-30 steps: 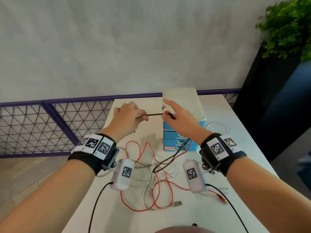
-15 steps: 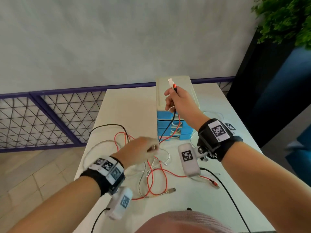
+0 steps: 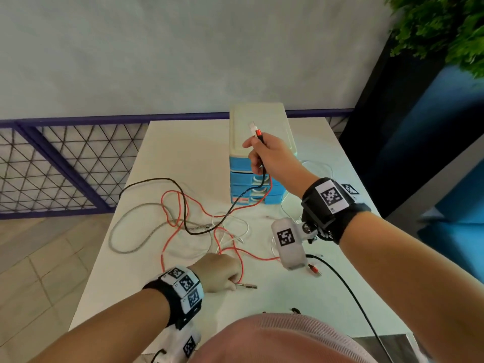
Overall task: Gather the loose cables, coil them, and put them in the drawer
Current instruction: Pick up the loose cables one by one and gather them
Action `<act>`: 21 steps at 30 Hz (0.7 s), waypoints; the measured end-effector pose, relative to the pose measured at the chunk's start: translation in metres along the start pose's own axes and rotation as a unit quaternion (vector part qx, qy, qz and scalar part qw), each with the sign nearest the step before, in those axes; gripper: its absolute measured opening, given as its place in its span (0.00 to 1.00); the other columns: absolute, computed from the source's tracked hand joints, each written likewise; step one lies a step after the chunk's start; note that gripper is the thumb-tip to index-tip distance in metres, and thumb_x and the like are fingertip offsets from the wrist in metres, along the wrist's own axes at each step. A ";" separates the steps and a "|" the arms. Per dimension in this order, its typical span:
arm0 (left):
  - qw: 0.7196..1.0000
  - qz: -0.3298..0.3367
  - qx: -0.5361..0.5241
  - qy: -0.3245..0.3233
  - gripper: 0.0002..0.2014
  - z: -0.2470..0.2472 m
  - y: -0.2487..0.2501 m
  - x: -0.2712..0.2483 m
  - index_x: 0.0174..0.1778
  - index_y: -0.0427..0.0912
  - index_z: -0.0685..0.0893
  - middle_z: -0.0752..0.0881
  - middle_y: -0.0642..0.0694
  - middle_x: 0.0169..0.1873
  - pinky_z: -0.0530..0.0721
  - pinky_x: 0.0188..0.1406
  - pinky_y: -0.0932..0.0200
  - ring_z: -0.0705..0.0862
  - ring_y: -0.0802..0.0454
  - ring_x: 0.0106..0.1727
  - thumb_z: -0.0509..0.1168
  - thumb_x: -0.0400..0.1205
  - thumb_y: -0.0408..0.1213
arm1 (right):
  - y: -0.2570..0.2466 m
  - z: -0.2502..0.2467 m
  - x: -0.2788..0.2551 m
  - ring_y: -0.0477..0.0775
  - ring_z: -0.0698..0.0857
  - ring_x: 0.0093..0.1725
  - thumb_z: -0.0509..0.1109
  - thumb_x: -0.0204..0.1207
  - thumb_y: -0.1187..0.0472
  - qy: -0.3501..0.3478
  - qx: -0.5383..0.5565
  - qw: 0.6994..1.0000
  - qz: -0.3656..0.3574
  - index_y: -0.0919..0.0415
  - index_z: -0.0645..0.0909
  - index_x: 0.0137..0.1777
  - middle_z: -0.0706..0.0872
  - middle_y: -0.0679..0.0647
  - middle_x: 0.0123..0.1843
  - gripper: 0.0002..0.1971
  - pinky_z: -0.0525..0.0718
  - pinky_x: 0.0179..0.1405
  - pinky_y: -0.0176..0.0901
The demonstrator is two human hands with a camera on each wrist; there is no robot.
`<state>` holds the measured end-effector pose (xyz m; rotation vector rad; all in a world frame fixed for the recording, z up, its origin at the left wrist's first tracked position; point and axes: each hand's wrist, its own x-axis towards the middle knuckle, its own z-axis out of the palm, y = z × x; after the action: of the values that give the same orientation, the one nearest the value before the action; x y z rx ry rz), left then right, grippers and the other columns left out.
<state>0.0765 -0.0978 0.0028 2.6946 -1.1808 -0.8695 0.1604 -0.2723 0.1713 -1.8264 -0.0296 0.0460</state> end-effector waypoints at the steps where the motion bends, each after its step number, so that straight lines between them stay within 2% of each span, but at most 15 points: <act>1: 0.999 0.000 -0.039 0.012 0.07 -0.008 0.002 -0.003 0.43 0.47 0.83 0.85 0.51 0.44 0.74 0.38 0.57 0.78 0.53 0.42 0.68 0.77 0.46 | 0.003 -0.002 0.001 0.45 0.75 0.22 0.52 0.88 0.62 0.000 0.001 1.000 0.003 0.61 0.78 0.50 0.76 0.51 0.28 0.13 0.75 0.24 0.35; 3: 0.989 0.001 -0.137 0.053 0.05 -0.031 0.006 -0.010 0.44 0.49 0.87 0.87 0.54 0.43 0.76 0.43 0.59 0.80 0.59 0.43 0.70 0.77 0.45 | 0.008 -0.008 0.001 0.44 0.71 0.22 0.52 0.88 0.61 0.006 -0.009 1.000 0.009 0.60 0.78 0.51 0.75 0.51 0.28 0.13 0.71 0.23 0.34; 5: 0.962 0.001 -0.226 0.152 0.03 -0.058 0.007 -0.019 0.43 0.46 0.87 0.88 0.53 0.39 0.79 0.46 0.61 0.84 0.58 0.42 0.70 0.78 0.40 | 0.012 -0.014 0.000 0.42 0.70 0.21 0.53 0.88 0.61 0.013 -0.009 1.000 0.013 0.61 0.79 0.52 0.75 0.51 0.29 0.13 0.69 0.23 0.33; 7: 0.906 -0.022 -0.333 0.260 0.04 -0.088 0.006 -0.029 0.42 0.43 0.82 0.87 0.50 0.32 0.81 0.43 0.59 0.85 0.53 0.35 0.65 0.82 0.35 | 0.016 -0.019 0.001 0.43 0.71 0.21 0.52 0.89 0.61 0.015 0.022 0.999 0.028 0.62 0.77 0.52 0.77 0.53 0.30 0.13 0.69 0.21 0.32; 9: 0.828 -0.036 -0.426 0.363 0.08 -0.118 0.002 -0.040 0.40 0.45 0.74 0.81 0.47 0.25 0.81 0.31 0.56 0.79 0.52 0.24 0.58 0.86 0.33 | 0.015 -0.016 0.001 0.46 0.77 0.24 0.51 0.89 0.60 0.007 0.067 0.997 0.043 0.62 0.76 0.51 0.83 0.55 0.34 0.13 0.74 0.24 0.34; 11: 0.770 -0.050 -0.463 0.436 0.10 -0.146 -0.003 -0.048 0.40 0.47 0.71 0.75 0.44 0.26 0.79 0.21 0.60 0.72 0.56 0.19 0.54 0.88 0.33 | 0.011 -0.006 -0.001 0.48 0.86 0.29 0.52 0.89 0.59 -0.019 0.137 0.989 0.058 0.62 0.77 0.51 0.89 0.56 0.38 0.13 0.82 0.30 0.37; 12: 0.755 -0.050 -0.470 0.454 0.10 -0.159 -0.005 -0.051 0.41 0.47 0.71 0.74 0.43 0.27 0.78 0.19 0.62 0.70 0.57 0.19 0.54 0.88 0.33 | 0.008 0.001 -0.002 0.49 0.89 0.34 0.52 0.89 0.58 -0.040 0.173 0.982 0.060 0.62 0.78 0.52 0.91 0.56 0.41 0.13 0.87 0.35 0.39; 14: 0.747 -0.040 -0.474 0.465 0.08 -0.178 -0.005 -0.052 0.43 0.45 0.72 0.73 0.43 0.28 0.77 0.17 0.62 0.69 0.55 0.19 0.55 0.88 0.35 | -0.001 0.016 -0.002 0.52 0.91 0.47 0.54 0.88 0.56 -0.091 0.227 0.968 0.049 0.62 0.80 0.56 0.91 0.57 0.49 0.14 0.89 0.50 0.46; 16: 0.753 -0.029 -0.462 0.468 0.07 -0.188 -0.002 -0.048 0.44 0.40 0.73 0.73 0.44 0.25 0.75 0.15 0.61 0.69 0.56 0.17 0.57 0.87 0.36 | -0.010 0.031 0.000 0.54 0.89 0.53 0.54 0.88 0.56 -0.128 0.275 0.952 0.024 0.61 0.81 0.58 0.89 0.59 0.55 0.15 0.88 0.56 0.52; 19: 0.768 -0.028 -0.445 0.460 0.11 -0.191 0.002 -0.042 0.47 0.33 0.75 0.75 0.45 0.22 0.77 0.15 0.60 0.71 0.56 0.15 0.57 0.87 0.39 | -0.021 0.045 0.006 0.51 0.88 0.44 0.54 0.88 0.58 -0.118 0.310 0.943 -0.020 0.60 0.81 0.52 0.86 0.60 0.52 0.14 0.86 0.41 0.48; 20: 0.775 -0.025 -0.442 0.451 0.14 -0.190 0.002 -0.042 0.45 0.33 0.76 0.76 0.45 0.22 0.79 0.17 0.58 0.72 0.56 0.16 0.56 0.87 0.41 | -0.024 0.047 0.008 0.51 0.88 0.44 0.53 0.89 0.58 -0.106 0.313 0.943 -0.034 0.59 0.79 0.49 0.87 0.60 0.52 0.14 0.87 0.40 0.47; 21: 0.787 -0.020 -0.437 0.434 0.16 -0.188 0.001 -0.042 0.41 0.34 0.76 0.75 0.45 0.22 0.79 0.19 0.58 0.72 0.55 0.16 0.55 0.88 0.42 | -0.027 0.048 0.010 0.52 0.89 0.47 0.53 0.89 0.58 -0.091 0.327 0.940 -0.044 0.59 0.77 0.47 0.88 0.59 0.51 0.14 0.87 0.44 0.47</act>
<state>0.1519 -0.0976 0.1797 1.8876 -0.3398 -0.0247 0.1680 -0.2190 0.1851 -1.1483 -0.2035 0.1455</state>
